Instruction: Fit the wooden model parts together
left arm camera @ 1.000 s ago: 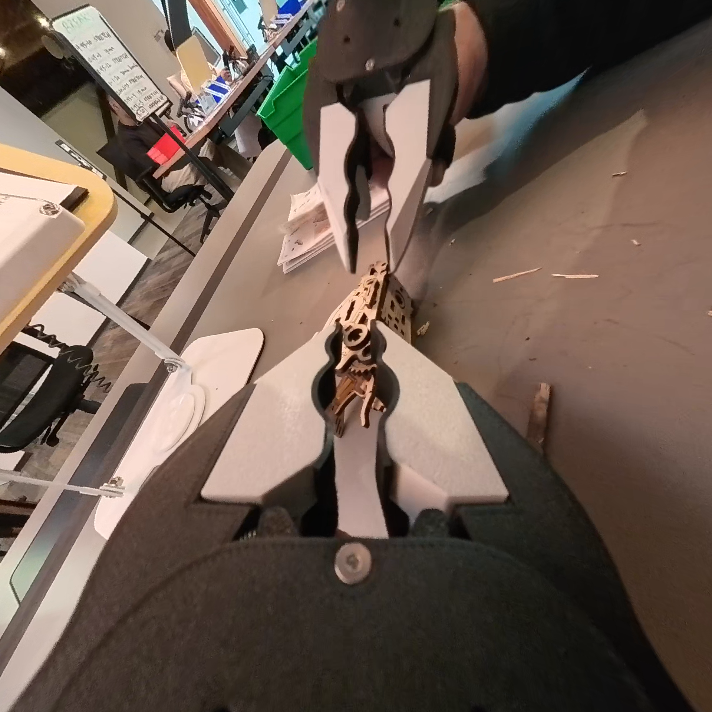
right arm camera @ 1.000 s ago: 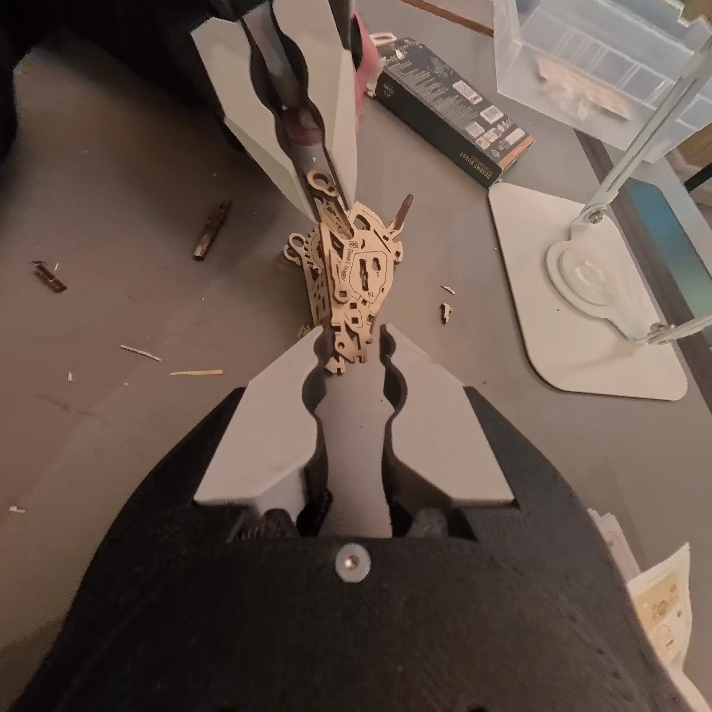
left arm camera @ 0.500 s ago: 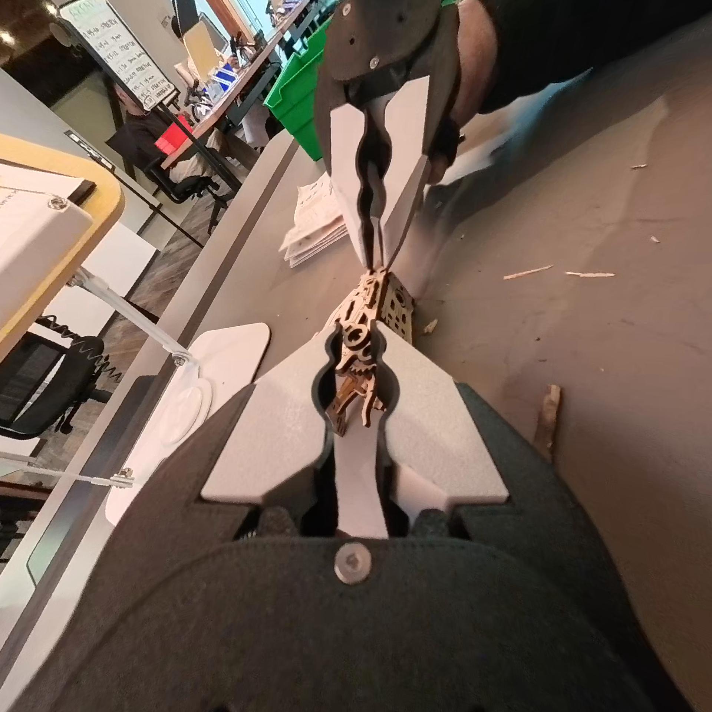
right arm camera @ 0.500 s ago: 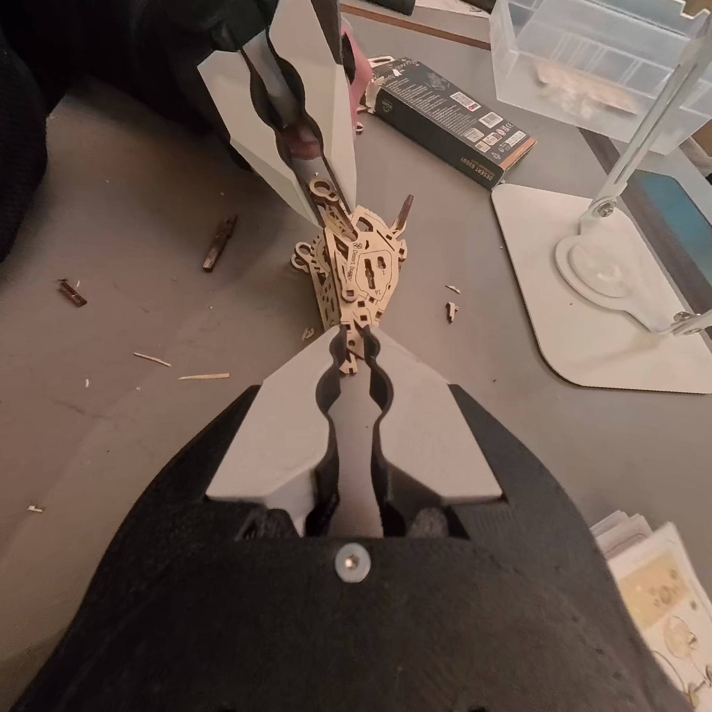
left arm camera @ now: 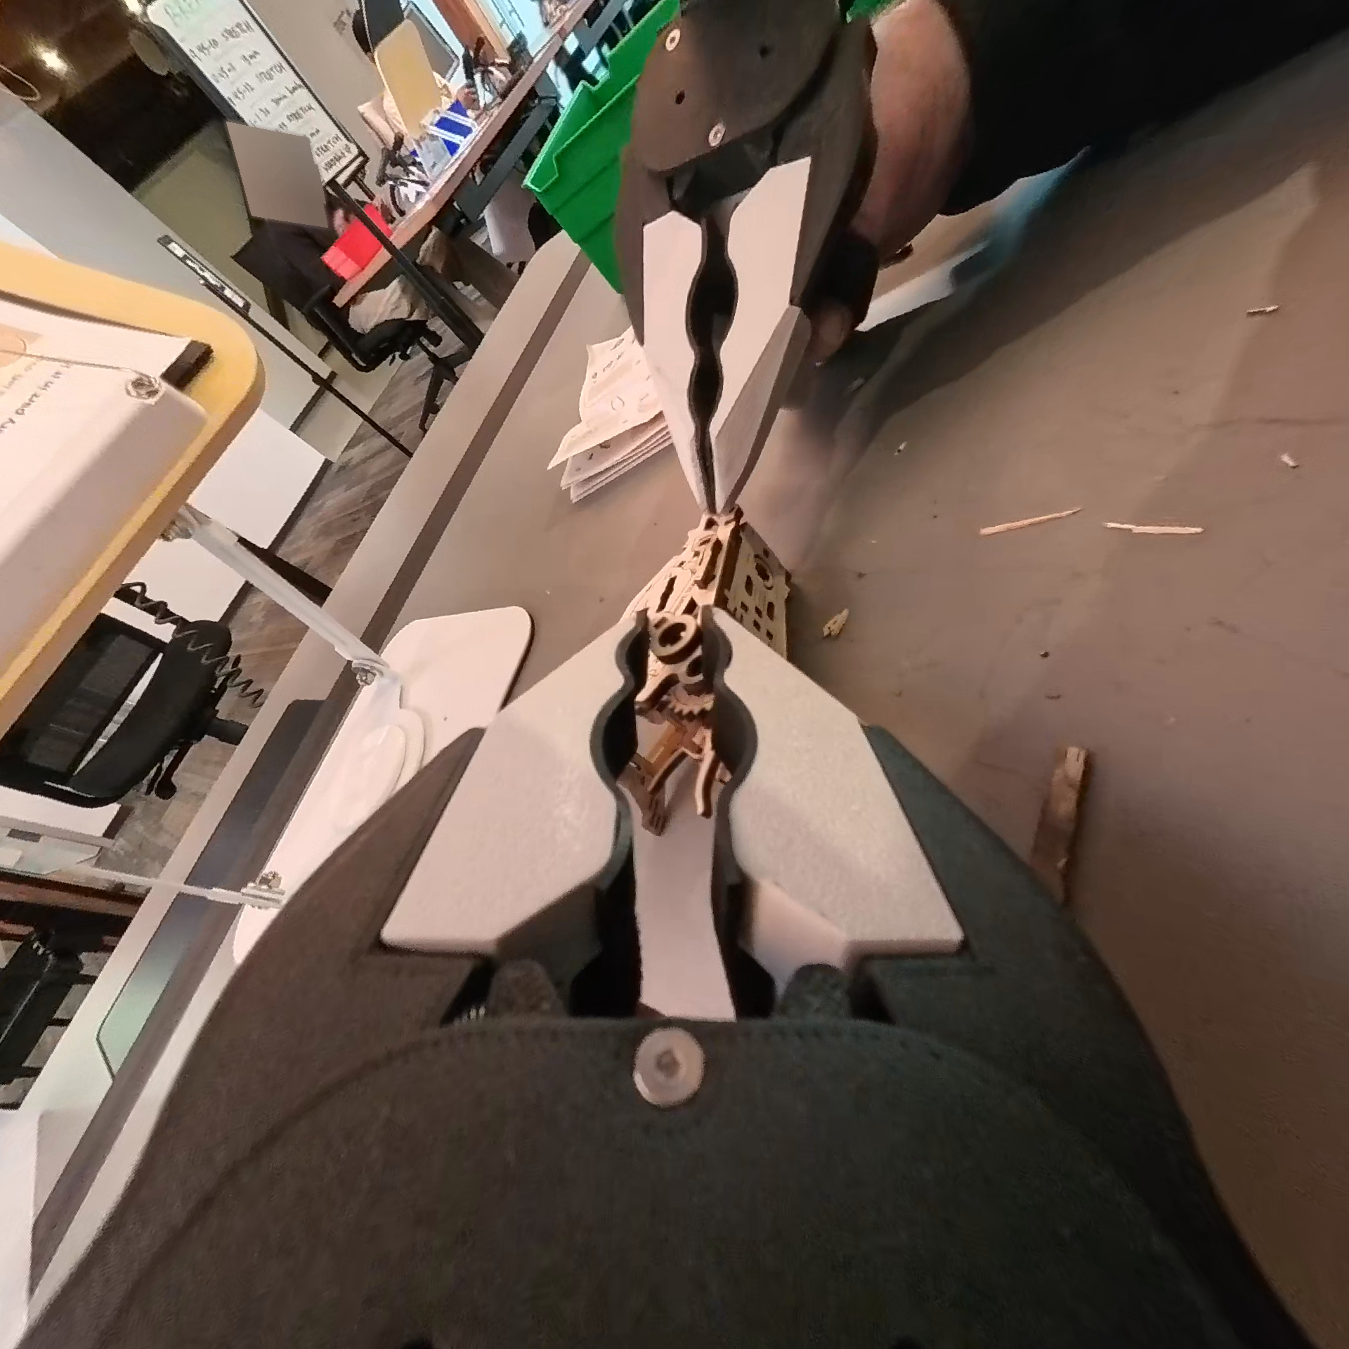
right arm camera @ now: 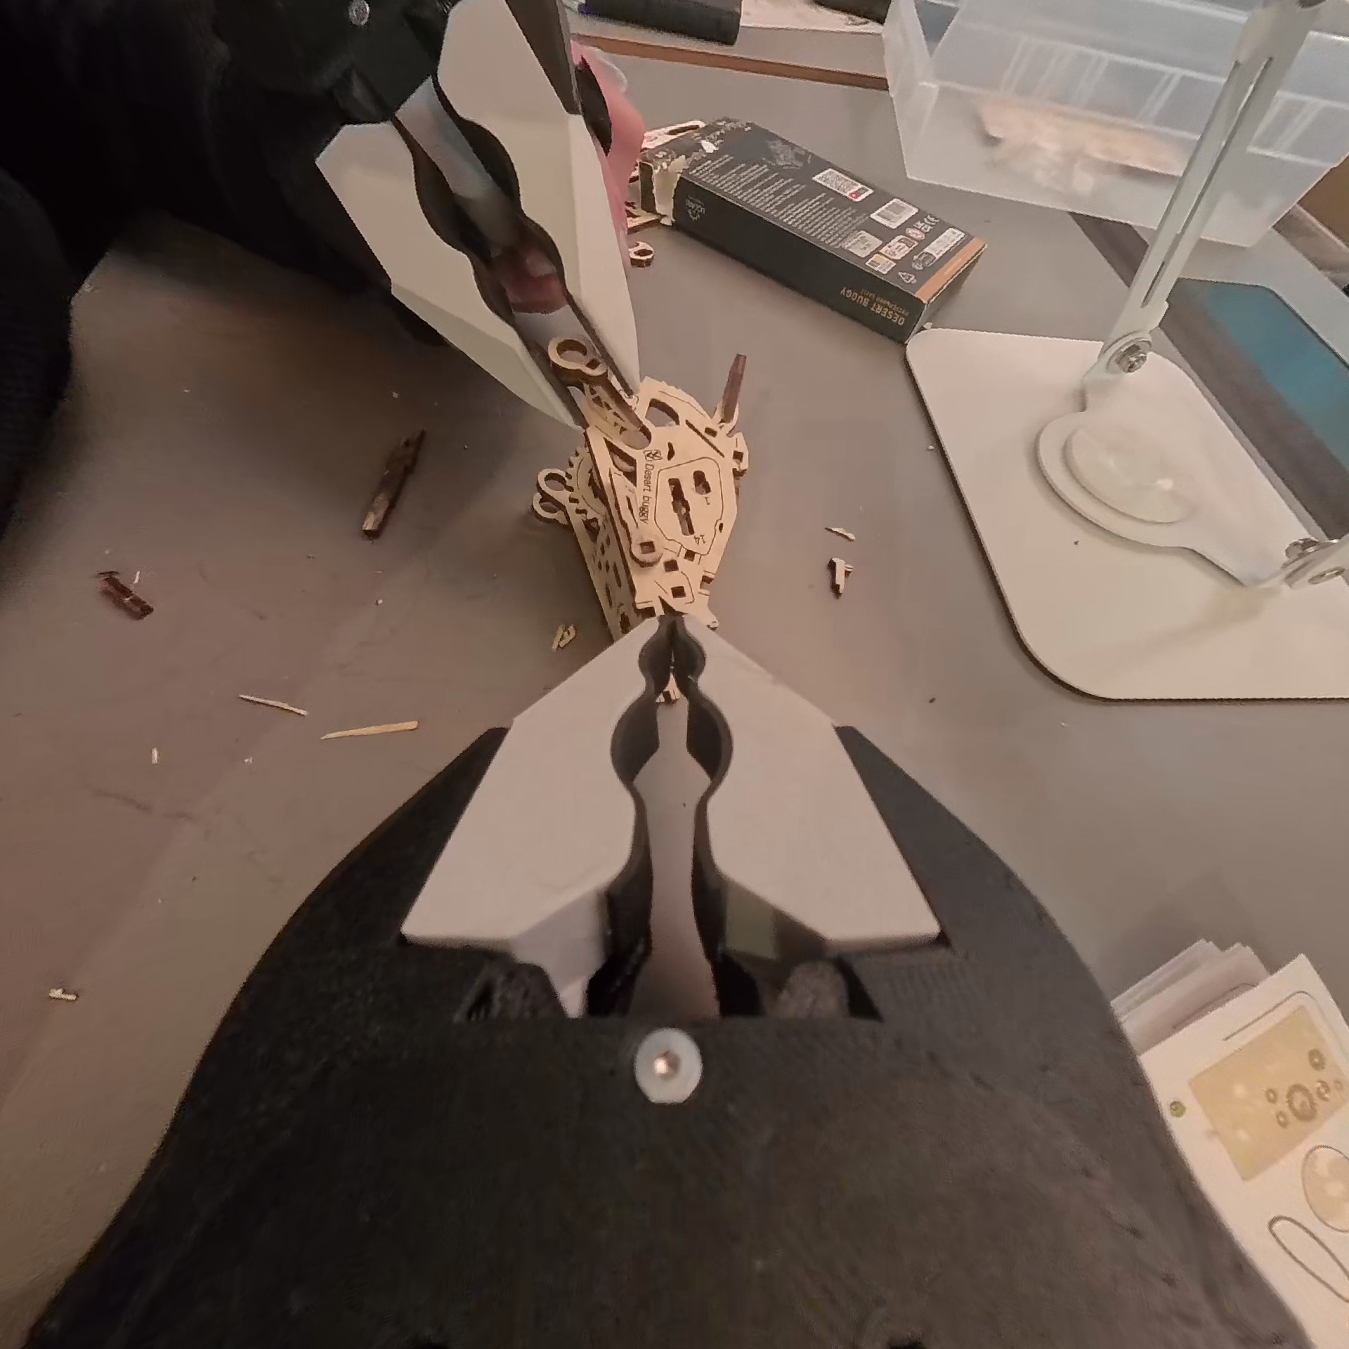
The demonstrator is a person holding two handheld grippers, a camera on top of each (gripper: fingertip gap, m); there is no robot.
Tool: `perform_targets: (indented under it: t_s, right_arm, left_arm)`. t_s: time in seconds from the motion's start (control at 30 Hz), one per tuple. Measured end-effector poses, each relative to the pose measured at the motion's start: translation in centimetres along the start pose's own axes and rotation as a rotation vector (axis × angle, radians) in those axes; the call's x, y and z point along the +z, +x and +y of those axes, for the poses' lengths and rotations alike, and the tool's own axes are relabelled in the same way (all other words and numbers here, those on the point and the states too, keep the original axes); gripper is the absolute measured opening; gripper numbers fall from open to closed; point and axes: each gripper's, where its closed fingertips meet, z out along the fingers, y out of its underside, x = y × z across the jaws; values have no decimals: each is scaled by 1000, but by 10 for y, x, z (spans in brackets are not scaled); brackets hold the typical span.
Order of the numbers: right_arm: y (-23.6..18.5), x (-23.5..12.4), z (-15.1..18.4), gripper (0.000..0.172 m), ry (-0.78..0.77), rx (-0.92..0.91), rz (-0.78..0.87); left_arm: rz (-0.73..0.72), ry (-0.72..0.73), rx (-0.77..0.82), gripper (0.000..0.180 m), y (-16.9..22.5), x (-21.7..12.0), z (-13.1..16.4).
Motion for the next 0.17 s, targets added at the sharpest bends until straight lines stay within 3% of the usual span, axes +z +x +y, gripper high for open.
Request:
perform_targets:
  t_s: [0.17]
  right_arm:
    - [2,1,-1,0,4,3,10]
  left_arm:
    - [-8,-9,4,11,-1,1,1]
